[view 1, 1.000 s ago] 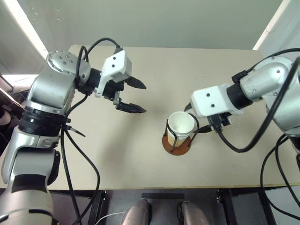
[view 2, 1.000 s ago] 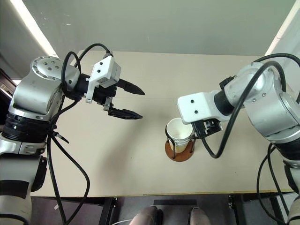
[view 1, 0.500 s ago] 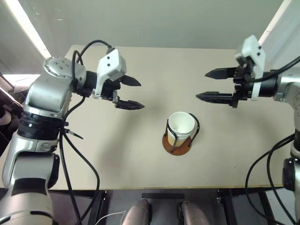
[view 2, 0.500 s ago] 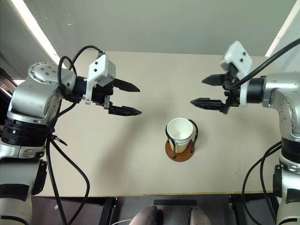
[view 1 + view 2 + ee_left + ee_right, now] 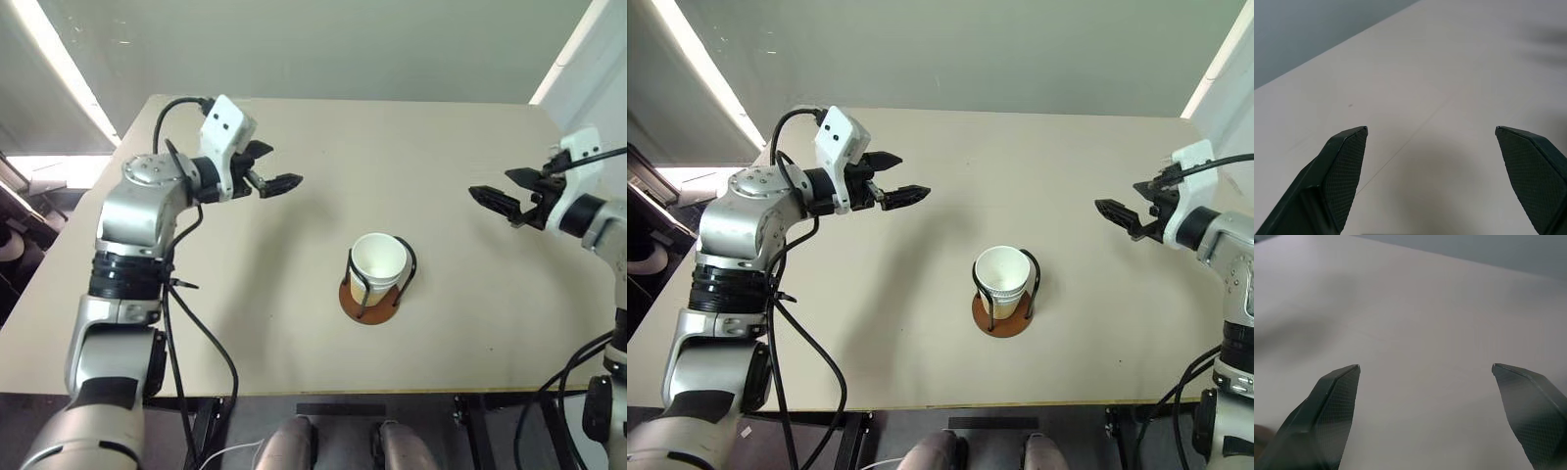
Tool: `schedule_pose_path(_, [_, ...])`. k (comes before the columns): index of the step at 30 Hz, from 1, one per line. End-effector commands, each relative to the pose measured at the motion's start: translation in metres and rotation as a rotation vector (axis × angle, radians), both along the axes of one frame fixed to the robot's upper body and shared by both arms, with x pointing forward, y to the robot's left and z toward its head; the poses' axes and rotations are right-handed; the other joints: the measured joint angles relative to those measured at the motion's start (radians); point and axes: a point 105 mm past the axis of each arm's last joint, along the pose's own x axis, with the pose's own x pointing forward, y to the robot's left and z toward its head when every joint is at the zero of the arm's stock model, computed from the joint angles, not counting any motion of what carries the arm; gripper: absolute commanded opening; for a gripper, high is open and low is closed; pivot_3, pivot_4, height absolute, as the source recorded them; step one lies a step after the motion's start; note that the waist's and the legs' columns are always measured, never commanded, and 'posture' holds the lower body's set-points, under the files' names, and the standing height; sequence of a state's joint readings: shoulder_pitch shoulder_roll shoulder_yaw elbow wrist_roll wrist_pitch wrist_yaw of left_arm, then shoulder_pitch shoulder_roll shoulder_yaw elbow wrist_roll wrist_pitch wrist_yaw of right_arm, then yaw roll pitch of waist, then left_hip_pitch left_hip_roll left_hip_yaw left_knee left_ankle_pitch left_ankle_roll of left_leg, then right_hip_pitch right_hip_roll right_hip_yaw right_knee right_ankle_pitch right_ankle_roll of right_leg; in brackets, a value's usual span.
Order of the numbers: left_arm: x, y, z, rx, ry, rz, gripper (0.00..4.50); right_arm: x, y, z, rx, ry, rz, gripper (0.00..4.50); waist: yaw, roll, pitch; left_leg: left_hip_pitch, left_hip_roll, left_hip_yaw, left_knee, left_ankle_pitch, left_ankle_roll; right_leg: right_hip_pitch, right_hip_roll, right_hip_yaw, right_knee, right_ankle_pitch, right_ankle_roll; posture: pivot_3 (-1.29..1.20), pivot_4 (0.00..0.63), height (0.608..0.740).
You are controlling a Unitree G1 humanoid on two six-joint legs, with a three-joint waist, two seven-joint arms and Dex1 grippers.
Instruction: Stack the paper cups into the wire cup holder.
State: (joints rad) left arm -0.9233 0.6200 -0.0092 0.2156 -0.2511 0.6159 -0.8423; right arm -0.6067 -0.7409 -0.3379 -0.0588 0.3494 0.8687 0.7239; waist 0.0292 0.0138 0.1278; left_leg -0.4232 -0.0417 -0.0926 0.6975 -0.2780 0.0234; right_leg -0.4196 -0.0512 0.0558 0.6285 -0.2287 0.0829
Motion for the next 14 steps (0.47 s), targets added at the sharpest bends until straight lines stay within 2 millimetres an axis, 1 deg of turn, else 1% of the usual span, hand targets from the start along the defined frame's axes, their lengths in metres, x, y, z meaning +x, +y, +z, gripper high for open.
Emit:
schedule_pose_path(1, [-0.001,0.005,0.001,-0.023,-0.053,0.046,4.5,-0.004,-0.03,-0.001,0.057,-0.048,-0.152,4.48,0.003,0.0,0.0,0.0,0.0,0.0,0.0,0.0,0.0,0.0,0.0,0.0,0.0,0.0,0.0,0.0,0.15,0.74])
schedule_pose_path(3, [-0.002,0.007,-0.004,-0.025,-0.038,0.053,4.5,-0.007,-0.037,-0.008,0.056,-0.05,-0.193,4.48,0.006,0.0,0.0,0.0,0.0,0.0,0.001,0.0,0.0,0.001,0.0,0.0,0.0,0.0,0.0,0.0,0.15,0.74])
schedule_pose_path(6, [-0.004,0.013,-0.008,-0.022,-0.022,0.066,4.5,-0.011,-0.04,-0.014,0.055,-0.044,-0.209,4.48,0.005,0.0,0.0,0.0,0.0,0.0,0.001,0.0,0.0,0.001,0.0,0.0,0.0,0.0,0.0,0.0,0.15,0.74])
schedule_pose_path(11, [-0.003,0.021,-0.008,-0.033,-0.021,0.098,4.5,-0.012,-0.049,-0.008,0.082,-0.092,-0.234,4.48,0.005,0.0,0.0,0.002,0.0,0.0,0.001,0.0,-0.001,0.002,0.0,0.0,0.002,0.0,0.0,0.0,0.15,0.74])
schedule_pose_path(14, [-0.001,0.024,-0.008,-0.038,-0.032,0.118,4.5,-0.01,-0.051,-0.008,0.092,-0.11,-0.247,4.48,0.006,0.0,0.0,0.002,0.0,0.0,0.001,0.0,-0.001,0.002,0.0,0.0,0.003,0.0,0.0,0.0,0.15,0.74])
